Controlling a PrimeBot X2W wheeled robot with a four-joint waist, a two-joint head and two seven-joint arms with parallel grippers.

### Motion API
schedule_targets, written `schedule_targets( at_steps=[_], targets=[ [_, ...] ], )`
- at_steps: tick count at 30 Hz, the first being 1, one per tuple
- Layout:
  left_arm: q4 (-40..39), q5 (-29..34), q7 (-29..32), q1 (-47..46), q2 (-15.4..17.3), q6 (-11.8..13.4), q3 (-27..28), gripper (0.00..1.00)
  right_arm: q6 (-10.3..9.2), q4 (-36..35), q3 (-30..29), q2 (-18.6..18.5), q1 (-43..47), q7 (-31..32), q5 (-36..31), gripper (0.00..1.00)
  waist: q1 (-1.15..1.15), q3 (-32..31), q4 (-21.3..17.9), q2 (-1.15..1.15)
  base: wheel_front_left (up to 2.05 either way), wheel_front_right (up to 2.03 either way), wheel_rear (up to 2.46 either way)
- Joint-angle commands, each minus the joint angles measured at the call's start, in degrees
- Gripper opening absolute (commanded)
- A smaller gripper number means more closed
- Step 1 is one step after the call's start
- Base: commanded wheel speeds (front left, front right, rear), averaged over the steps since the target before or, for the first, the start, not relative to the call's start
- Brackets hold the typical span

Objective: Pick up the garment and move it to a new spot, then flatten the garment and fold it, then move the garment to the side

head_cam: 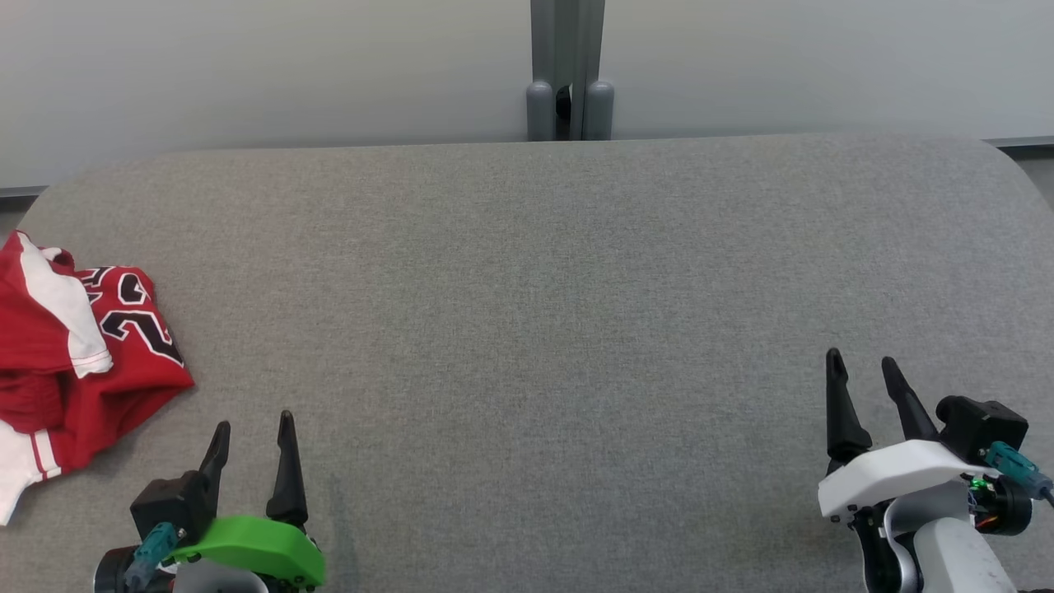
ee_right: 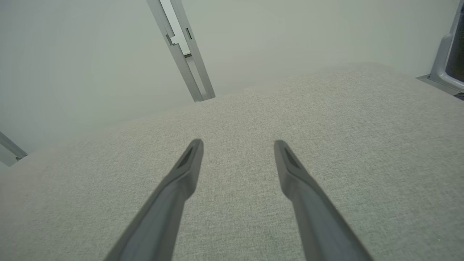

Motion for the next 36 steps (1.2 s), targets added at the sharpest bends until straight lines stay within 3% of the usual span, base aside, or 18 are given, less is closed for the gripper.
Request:
schedule_targets(
  at_steps=[1,17,30,36],
  targets=[
    [-0.8,1.4,-0.6,0.6,0.5,0.4,0.2,1.00,0.02,-0.9,-0.4,-0.3,-0.4,-0.7,-1.4,1.00,0.00,0.0,0.0,0.00,0.00,0.00,0.00],
    [-5.0,8.2,-2.3,2.2,0.5,1.9,-0.2,1.00,0.01,-7.2,-0.8,-0.4,1.3,-2.4,-8.5,1.00,0.00,-0.7,0.1,0.00,0.00,0.00,0.00],
    [-4.4,9.0,-2.8,2.1,0.5,2.4,0.5,1.00,0.01,-4.8,-0.2,-0.4,1.3,-2.9,-10.2,1.00,0.00,-0.3,0.5,0.00,0.00,0.00,0.00],
    [-3.6,7.7,-2.8,1.2,0.5,3.0,1.5,1.00,0.01,-3.5,2.9,-0.4,0.8,-2.9,-10.8,1.00,0.00,0.5,4.6,0.00,0.00,0.00,0.00]
  ],
)
